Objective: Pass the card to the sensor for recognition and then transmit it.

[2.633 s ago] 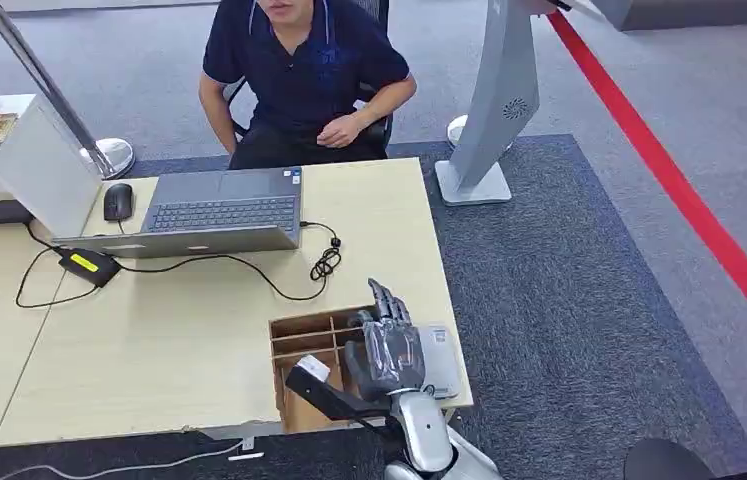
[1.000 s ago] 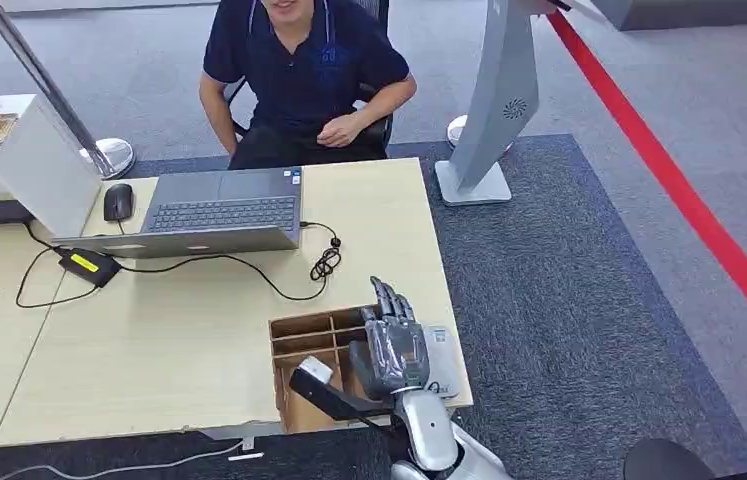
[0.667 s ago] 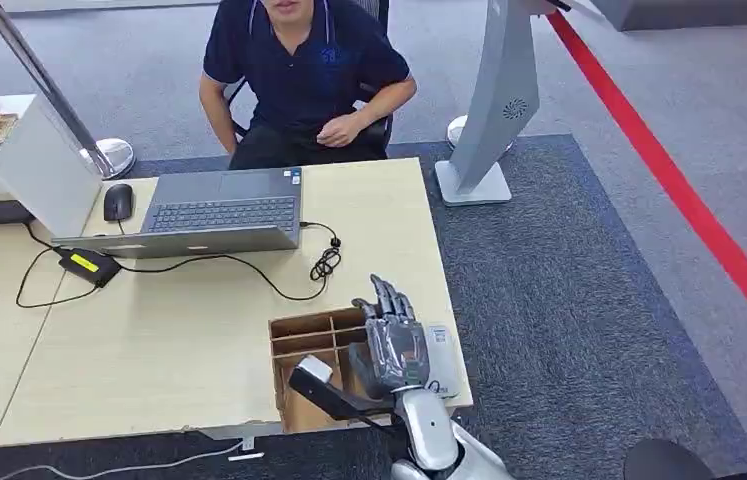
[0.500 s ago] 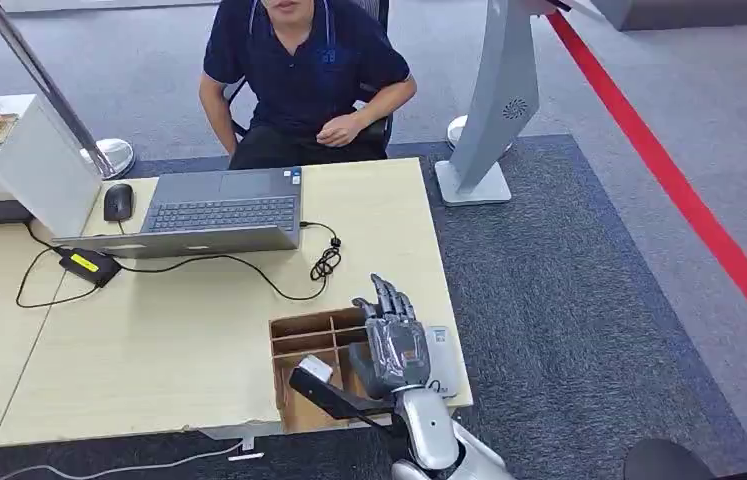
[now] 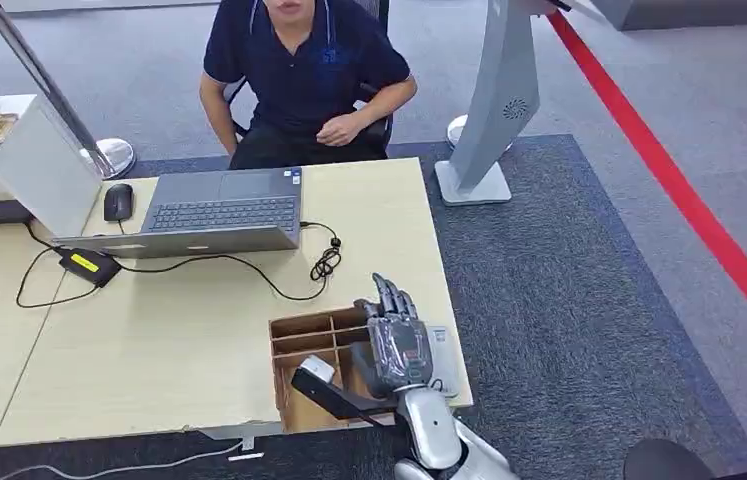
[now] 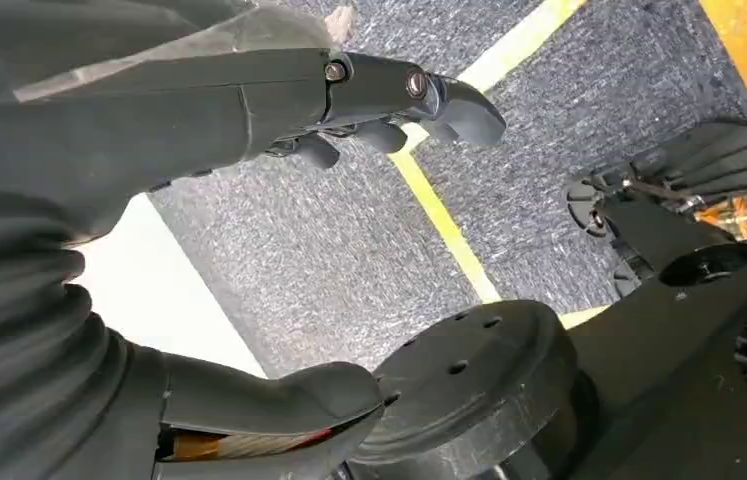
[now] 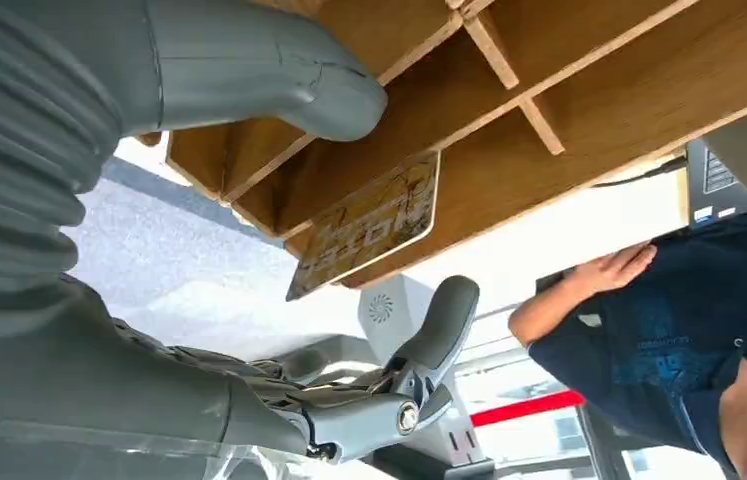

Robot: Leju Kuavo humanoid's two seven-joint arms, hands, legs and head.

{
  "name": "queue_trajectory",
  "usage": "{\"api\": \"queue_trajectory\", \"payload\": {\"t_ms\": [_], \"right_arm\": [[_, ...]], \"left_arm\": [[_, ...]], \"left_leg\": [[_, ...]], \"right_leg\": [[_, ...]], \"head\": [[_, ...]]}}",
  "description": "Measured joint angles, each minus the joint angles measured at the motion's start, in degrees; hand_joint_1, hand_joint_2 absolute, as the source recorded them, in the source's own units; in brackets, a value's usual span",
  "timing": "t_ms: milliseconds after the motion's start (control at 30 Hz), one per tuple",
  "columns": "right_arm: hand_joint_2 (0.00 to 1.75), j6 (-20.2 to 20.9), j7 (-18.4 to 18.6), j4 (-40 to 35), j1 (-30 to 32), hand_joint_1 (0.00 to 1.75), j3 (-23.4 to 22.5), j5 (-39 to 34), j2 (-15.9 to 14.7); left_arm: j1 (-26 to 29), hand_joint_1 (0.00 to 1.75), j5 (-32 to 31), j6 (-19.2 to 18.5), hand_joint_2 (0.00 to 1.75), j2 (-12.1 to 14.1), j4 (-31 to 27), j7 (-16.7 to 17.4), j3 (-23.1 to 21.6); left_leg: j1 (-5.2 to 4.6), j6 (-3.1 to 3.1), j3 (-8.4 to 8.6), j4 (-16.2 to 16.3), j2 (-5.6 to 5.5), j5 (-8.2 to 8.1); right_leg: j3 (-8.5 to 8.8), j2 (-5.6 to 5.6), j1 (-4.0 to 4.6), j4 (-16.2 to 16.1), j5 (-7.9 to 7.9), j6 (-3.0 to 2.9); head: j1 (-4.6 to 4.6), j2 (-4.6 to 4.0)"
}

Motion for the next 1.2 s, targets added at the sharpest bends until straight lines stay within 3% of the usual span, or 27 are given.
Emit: {"api": "queue_trajectory", "payload": {"t_ms": [967,1033,1067,1133,1167,1200], "right_arm": [[1.75,1.40,0.72,-1.51,0.06,0.66,-0.02,0.68,-1.40],[1.75,1.38,0.74,-1.71,0.08,0.86,-0.02,0.68,-1.49],[1.75,1.40,0.74,-1.75,0.08,1.13,-0.04,0.68,-1.49],[1.75,1.11,3.13,-1.84,0.40,1.20,-0.24,1.75,-1.57],[1.75,0.96,5.10,-2.12,0.92,1.12,-0.66,2.45,-1.66],[1.75,0.94,7.27,-2.73,1.66,1.08,-1.35,3.12,-1.84]], "left_arm": [[-0.10,0.00,2.62,0.52,1.75,0.24,0.00,0.22,-2.01],[-0.10,0.00,2.64,0.52,1.75,0.24,0.00,0.22,-2.08],[-0.13,0.00,2.60,0.57,1.75,0.24,0.00,0.15,-2.10],[-0.60,0.00,-2.09,5.39,1.75,0.00,-0.04,-2.98,-3.06],[-1.22,0.00,-7.72,10.98,1.75,-1.14,-0.11,-4.29,-4.38],[-2.02,0.00,-17.39,20.16,1.75,-3.07,-0.11,-3.64,-6.50]], "left_leg": [[0.00,0.00,0.01,0.00,0.00,0.00],[0.00,0.00,0.00,0.00,0.00,0.00],[0.00,0.00,0.04,0.01,0.01,0.00],[-0.03,0.00,0.07,0.04,0.03,0.00],[-0.09,0.02,0.05,0.04,-0.05,0.02],[-0.19,0.06,0.04,0.04,-0.12,0.04]], "right_leg": [[0.00,0.00,0.00,0.00,0.00,0.00],[0.00,0.00,0.00,0.00,0.00,0.00],[-0.04,0.00,0.00,-0.02,0.00,0.00],[-0.08,0.00,-0.03,-0.07,0.00,0.00],[-0.05,-0.04,-0.07,-0.06,0.00,0.01],[-0.05,-0.12,-0.17,-0.06,0.00,0.03]], "head": [[0.00,0.00],[0.00,0.00],[0.00,0.00],[-0.02,0.00],[0.00,0.00],[-0.02,0.00]]}}
